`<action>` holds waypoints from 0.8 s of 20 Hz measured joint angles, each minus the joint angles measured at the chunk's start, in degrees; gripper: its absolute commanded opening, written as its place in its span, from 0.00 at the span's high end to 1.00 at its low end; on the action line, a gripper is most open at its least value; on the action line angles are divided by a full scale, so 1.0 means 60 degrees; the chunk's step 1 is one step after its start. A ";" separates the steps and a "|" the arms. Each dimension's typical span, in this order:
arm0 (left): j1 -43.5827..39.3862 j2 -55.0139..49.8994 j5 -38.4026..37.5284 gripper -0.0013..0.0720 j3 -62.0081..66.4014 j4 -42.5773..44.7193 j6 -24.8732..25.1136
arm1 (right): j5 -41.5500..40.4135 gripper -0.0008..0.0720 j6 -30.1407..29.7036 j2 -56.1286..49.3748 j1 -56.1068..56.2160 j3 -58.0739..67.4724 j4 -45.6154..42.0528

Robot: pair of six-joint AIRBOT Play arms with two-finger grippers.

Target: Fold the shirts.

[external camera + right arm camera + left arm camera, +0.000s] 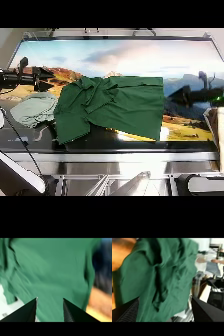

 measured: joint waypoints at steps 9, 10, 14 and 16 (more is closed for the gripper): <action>0.0317 0.0142 -0.0419 0.04 -0.0823 0.3799 -0.0619 | -0.0594 0.47 0.0204 0.2390 0.0080 -0.3468 -0.0437; 0.0561 0.0255 -0.0444 0.04 -0.0852 0.4204 -0.0699 | -0.0623 0.47 0.0229 0.2543 0.0080 -0.3603 -0.0470; 0.1625 0.0882 -0.0222 0.04 -0.0900 0.4969 -0.0754 | -0.0699 0.38 0.0353 0.2889 0.0080 -0.3876 -0.0586; 0.1920 0.1147 -0.0262 0.04 -0.0903 0.4084 -0.0652 | -0.0772 0.39 0.0532 0.2943 0.0080 -0.3923 -0.0907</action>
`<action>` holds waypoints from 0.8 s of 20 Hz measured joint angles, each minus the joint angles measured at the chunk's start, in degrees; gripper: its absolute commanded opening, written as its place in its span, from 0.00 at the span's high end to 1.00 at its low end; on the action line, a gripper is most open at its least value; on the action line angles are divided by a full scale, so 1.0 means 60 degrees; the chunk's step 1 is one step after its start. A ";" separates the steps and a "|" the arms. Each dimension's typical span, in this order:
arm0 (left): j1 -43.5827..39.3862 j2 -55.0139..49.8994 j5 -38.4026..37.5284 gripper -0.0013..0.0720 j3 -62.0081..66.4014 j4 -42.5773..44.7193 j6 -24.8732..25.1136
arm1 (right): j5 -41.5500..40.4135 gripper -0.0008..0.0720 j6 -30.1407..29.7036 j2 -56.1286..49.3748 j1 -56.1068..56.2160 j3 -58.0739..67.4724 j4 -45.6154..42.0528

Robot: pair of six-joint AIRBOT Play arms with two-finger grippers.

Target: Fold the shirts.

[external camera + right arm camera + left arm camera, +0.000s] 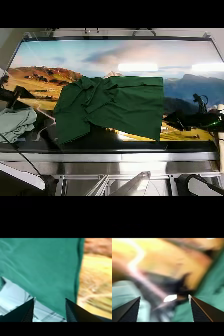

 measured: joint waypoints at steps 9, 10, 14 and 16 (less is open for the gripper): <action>-0.1311 0.0015 -0.0066 0.04 -0.0007 -0.1909 0.0481 | -0.0845 0.39 0.0674 0.0004 0.0565 -0.0991 -0.0994; -0.1486 -0.0066 -0.0066 0.04 -0.0007 -0.1869 0.0481 | -0.0907 0.39 0.0707 -0.0040 0.0747 -0.1137 -0.0874; -0.2029 -0.0229 -0.0087 0.04 -0.0007 -0.1282 0.0459 | -0.1315 0.65 0.0696 -0.0466 0.1785 -0.1443 -0.0295; -0.2222 -0.0262 -0.0084 0.04 -0.0007 -0.1107 0.0426 | -0.1705 0.87 0.0452 -0.0659 0.2251 -0.1504 0.0007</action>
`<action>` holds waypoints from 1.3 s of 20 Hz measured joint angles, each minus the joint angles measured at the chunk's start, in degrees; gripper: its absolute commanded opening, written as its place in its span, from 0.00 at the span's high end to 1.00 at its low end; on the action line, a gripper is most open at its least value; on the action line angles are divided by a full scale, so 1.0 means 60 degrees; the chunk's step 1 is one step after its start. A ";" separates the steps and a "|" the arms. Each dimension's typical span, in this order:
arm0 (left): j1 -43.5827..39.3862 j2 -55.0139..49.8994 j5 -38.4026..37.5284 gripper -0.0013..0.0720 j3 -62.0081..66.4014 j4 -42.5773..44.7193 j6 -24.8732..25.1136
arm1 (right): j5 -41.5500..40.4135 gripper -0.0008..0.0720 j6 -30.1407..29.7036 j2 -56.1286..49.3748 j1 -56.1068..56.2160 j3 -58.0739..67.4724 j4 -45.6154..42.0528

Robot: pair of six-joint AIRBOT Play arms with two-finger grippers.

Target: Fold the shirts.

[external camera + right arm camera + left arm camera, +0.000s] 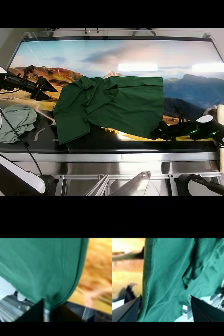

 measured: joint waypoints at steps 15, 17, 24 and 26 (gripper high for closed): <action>-0.1348 0.0000 -0.0565 0.95 -0.1297 0.1155 0.0532 | -0.0033 0.96 -0.0430 0.0546 0.0364 0.0040 0.0998; -0.1479 0.0215 -0.0922 0.95 -0.1202 0.0120 0.0863 | 0.0546 0.96 -0.0430 0.0816 0.0262 0.0240 0.1133; -0.1541 0.2725 -0.1555 0.95 -0.1585 -0.5952 0.2288 | 0.2936 0.96 -0.1016 0.3719 -0.1708 0.3195 0.3541; -0.1526 0.3810 -0.1745 0.95 -0.1810 -0.7271 0.2539 | 0.3202 0.96 -0.1042 0.4452 -0.2455 0.4200 0.4018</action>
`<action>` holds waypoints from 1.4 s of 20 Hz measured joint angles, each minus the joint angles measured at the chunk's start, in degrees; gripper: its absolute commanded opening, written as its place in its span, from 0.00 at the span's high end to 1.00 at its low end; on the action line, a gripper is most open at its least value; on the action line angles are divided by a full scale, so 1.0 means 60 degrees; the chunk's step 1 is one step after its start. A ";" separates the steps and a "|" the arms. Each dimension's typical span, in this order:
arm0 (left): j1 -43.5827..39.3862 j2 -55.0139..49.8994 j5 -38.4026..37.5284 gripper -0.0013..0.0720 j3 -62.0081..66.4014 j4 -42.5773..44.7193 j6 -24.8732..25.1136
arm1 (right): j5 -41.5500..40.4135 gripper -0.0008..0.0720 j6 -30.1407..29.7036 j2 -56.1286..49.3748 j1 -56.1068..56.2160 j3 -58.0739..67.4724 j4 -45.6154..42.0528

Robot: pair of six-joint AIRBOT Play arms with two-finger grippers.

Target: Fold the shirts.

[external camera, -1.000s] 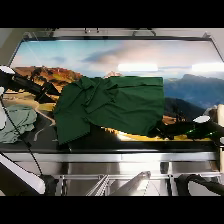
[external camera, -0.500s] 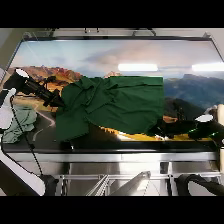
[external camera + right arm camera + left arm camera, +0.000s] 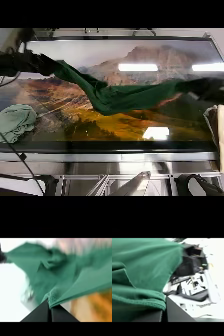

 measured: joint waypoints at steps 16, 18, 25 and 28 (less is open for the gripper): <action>0.5446 0.5927 0.0572 0.95 -0.0481 -0.3646 -0.0237 | -0.0900 0.97 -0.0244 0.1621 -0.2867 0.4477 0.1687; 0.4732 0.5442 0.0732 0.95 -0.0481 -0.2790 -0.0237 | -0.1198 0.97 -0.0189 0.1133 -0.2069 0.4186 0.0987; 0.1851 0.1228 0.2721 0.95 -0.0277 0.1796 -0.0153 | -0.3563 0.97 -0.0040 -0.2521 0.1035 0.2353 -0.1738; 0.1490 -0.1654 0.3289 0.96 0.0911 0.2444 -0.0153 | -0.4557 0.96 -0.0984 -0.4954 0.1428 0.2153 -0.1086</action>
